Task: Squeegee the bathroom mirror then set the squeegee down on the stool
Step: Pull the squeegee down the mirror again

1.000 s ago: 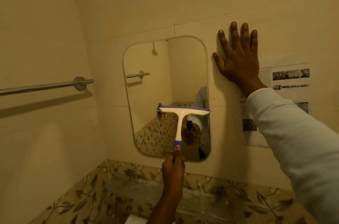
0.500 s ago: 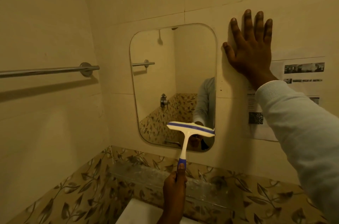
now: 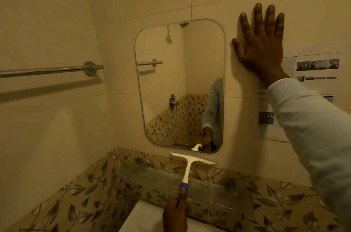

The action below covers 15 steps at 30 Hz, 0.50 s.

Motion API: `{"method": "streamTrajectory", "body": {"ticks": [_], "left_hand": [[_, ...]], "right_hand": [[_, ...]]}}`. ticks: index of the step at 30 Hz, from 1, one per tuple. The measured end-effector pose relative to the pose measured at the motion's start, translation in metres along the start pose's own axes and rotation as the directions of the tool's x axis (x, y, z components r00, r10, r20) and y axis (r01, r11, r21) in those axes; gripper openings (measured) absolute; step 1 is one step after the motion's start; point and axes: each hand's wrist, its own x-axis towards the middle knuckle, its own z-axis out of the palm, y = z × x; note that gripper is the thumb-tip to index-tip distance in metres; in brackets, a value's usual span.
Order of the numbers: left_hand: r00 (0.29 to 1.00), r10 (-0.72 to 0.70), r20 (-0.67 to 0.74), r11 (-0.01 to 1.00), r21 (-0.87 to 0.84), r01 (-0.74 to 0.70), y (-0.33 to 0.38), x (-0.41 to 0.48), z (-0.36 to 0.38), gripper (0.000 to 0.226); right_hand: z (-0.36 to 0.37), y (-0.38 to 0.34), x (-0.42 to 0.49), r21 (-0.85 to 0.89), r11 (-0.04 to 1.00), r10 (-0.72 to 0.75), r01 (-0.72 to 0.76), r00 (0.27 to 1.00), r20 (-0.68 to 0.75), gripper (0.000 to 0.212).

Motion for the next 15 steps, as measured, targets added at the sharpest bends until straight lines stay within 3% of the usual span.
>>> {"method": "streamTrajectory", "body": {"ticks": [5, 11, 15], "left_hand": [[0.999, -0.037, -0.023, 0.999, -0.016, 0.037, 0.009, -0.014, -0.006, 0.057], [1.0, 0.001, 0.022, 0.973, -0.233, 0.005, 0.029, -0.04, -0.018, 0.058], [0.994, 0.027, 0.104, 0.905, -0.425, 0.02, 0.059, -0.053, -0.035, 0.052]], "right_hand": [[0.001, 0.001, 0.0, 0.0, 1.0, 0.009, -0.009, 1.0, 0.004, 0.077], [0.002, 0.001, 0.001, -0.011, 1.0, 0.015, -0.014, 1.0, 0.026, 0.077], [-0.008, 0.0, 0.002, 0.024, 1.0, 0.014, -0.016, 0.993, 0.114, 0.079]]}}
